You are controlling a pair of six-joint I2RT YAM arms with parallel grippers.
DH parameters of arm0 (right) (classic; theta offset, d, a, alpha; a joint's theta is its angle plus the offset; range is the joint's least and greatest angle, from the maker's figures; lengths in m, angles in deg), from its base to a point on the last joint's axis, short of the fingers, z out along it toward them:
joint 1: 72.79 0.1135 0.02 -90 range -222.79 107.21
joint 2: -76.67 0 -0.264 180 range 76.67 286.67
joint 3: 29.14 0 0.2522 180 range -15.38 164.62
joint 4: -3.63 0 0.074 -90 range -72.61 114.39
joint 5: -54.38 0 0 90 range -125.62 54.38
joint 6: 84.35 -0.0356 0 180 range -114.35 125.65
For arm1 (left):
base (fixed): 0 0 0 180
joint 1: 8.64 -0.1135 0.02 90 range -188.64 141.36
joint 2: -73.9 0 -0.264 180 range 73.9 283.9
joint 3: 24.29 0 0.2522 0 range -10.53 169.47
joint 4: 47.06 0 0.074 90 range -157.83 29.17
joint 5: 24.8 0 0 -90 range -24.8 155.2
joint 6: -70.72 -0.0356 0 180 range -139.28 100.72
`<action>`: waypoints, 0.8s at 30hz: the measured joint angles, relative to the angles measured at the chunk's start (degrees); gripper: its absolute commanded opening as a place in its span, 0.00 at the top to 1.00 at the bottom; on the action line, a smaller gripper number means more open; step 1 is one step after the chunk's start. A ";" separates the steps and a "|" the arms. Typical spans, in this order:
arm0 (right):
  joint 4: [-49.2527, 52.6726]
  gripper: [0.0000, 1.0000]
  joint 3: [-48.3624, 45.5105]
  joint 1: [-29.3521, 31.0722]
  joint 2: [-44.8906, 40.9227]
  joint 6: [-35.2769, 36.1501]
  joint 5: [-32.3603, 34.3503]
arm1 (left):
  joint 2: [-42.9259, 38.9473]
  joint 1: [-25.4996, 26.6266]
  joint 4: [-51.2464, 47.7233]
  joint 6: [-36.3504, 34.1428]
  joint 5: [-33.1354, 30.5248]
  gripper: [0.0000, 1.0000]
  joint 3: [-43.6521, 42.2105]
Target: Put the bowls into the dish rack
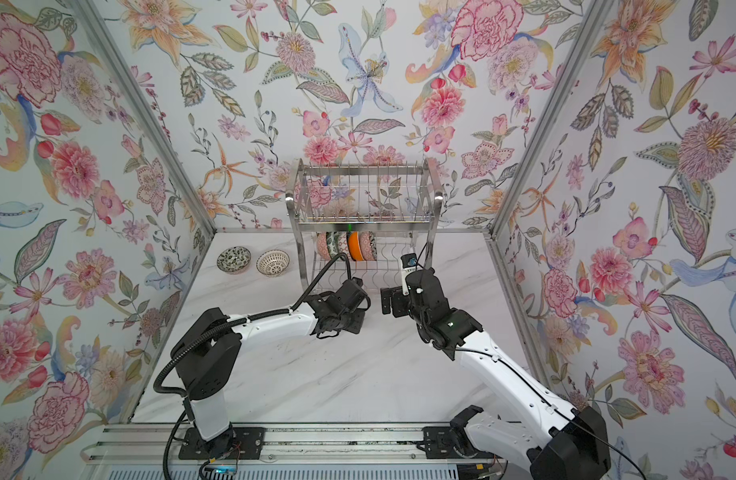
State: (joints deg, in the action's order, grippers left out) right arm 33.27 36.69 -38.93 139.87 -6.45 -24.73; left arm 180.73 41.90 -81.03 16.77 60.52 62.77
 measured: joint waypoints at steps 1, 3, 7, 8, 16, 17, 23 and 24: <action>-0.02 0.01 -0.15 -0.07 0.00 -0.17 -0.02 | 0.00 0.00 0.11 -0.37 -0.02 0.56 0.00; -0.07 0.01 -0.46 -0.17 0.00 -0.37 -0.35 | 0.00 0.00 0.17 -0.85 0.00 0.50 0.02; -0.28 0.01 -0.46 -0.22 0.00 -0.61 -0.92 | -0.02 0.00 0.17 -1.44 -0.04 0.48 0.02; -0.24 0.01 -0.46 -0.22 0.00 -0.66 -1.05 | -0.09 0.00 0.15 -1.57 -0.09 0.48 0.02; -0.28 0.01 -0.46 -0.22 0.02 -1.31 -1.68 | -5.27 -0.15 -1.55 -2.91 -3.34 0.25 -0.17; -0.28 0.01 -0.46 -0.22 0.02 -1.46 -1.73 | -6.97 -0.44 -1.55 -2.91 -3.80 0.19 -0.52; -0.57 0.01 -0.31 0.28 1.20 -2.34 -2.54 | -17.46 -4.09 -1.68 -3.72 -6.12 0.01 -5.18; -0.61 0.01 -0.17 0.66 1.68 -2.38 -2.58 | -19.41 -5.22 -1.68 -3.72 -6.40 0.01 -6.19</action>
State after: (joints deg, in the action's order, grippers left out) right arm 32.66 36.52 -38.27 141.55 -8.83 -27.31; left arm 161.32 36.68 -82.72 13.05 54.11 56.59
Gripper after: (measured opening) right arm 0.992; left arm 0.993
